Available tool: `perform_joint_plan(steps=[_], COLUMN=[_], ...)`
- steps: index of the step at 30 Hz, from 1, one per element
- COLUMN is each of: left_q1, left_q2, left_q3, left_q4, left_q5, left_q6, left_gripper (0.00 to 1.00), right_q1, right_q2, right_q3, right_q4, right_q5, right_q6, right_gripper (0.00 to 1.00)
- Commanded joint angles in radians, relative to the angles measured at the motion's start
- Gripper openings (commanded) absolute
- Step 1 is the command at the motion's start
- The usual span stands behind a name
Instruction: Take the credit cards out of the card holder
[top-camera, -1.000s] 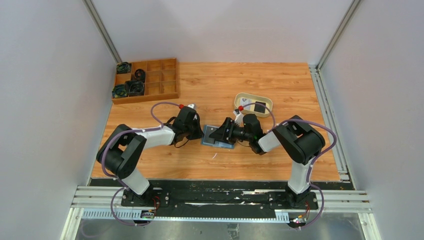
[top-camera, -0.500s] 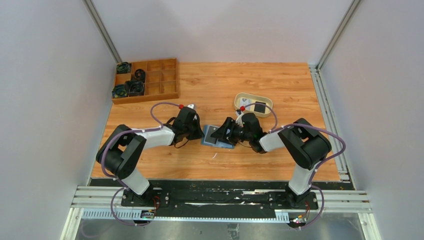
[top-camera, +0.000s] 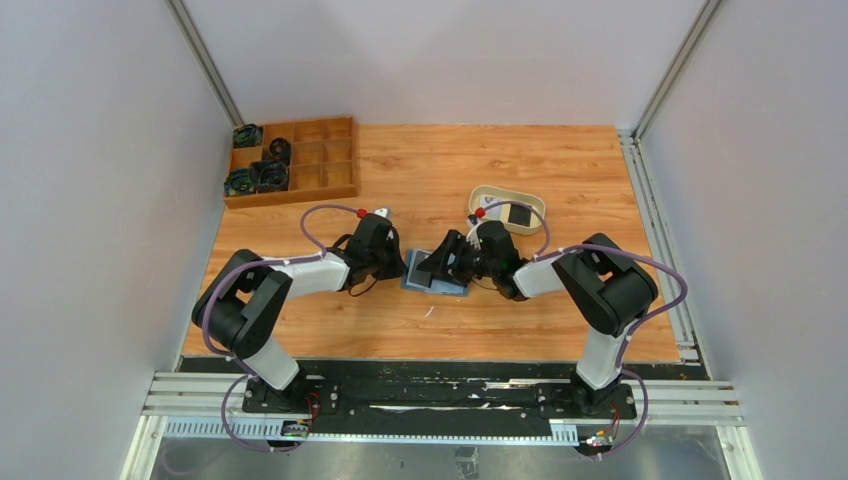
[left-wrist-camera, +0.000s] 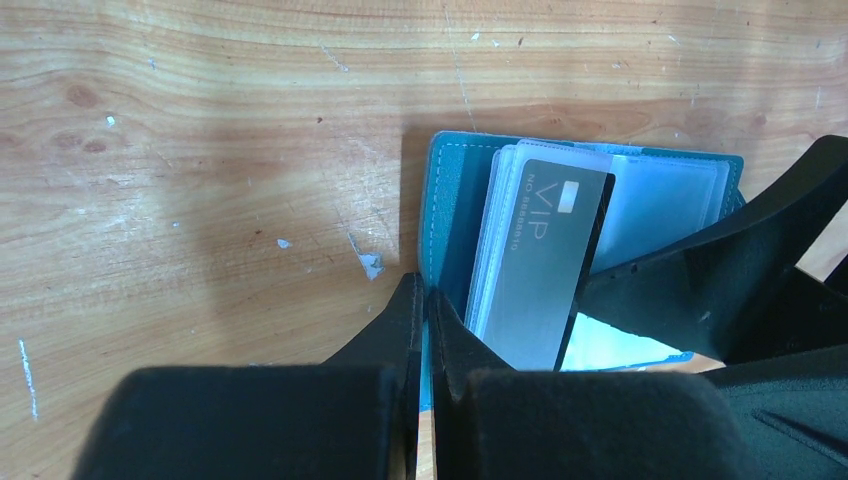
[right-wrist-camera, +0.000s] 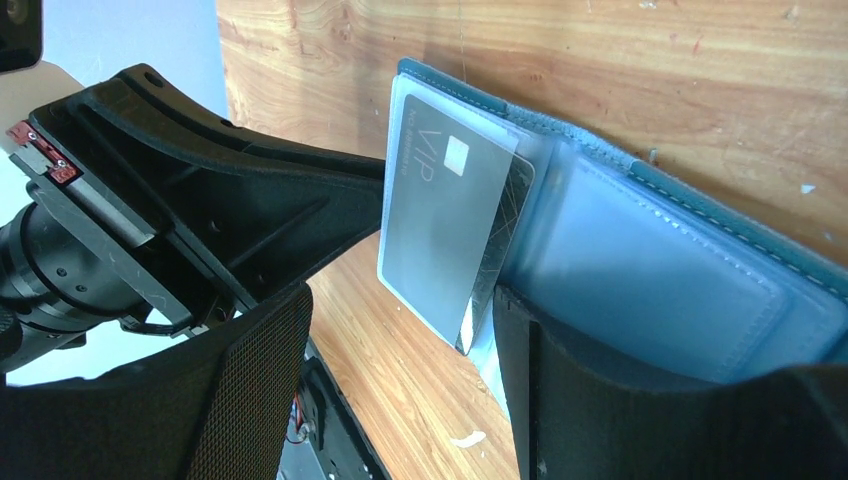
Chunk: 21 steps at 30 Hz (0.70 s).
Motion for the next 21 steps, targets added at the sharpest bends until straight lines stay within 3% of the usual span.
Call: perform_joint_plan(steps=[1,10,21], left_q1=[-0.005,-0.006,-0.007], left_q2=[0.028,0.024,0.02], left_q3=[-0.044,-0.044,-0.054], left_q4=[-0.136,-0.141,-0.137], left_q5=[-0.04,-0.04,-0.04], left_q6=[0.022,0.021,0.02], left_gripper=[0.0,0.0,0.0], right_q1=[0.025,0.025,0.027], right_q2=[0.051,-0.02,0.0], right_q3=[0.013,0.002,-0.051], right_q4=[-0.075,0.01,0.292], right_q5=[0.03,-0.008,-0.062], right_q6=[-0.004,0.023,0.081], right_gripper=[0.71,0.71,0.69])
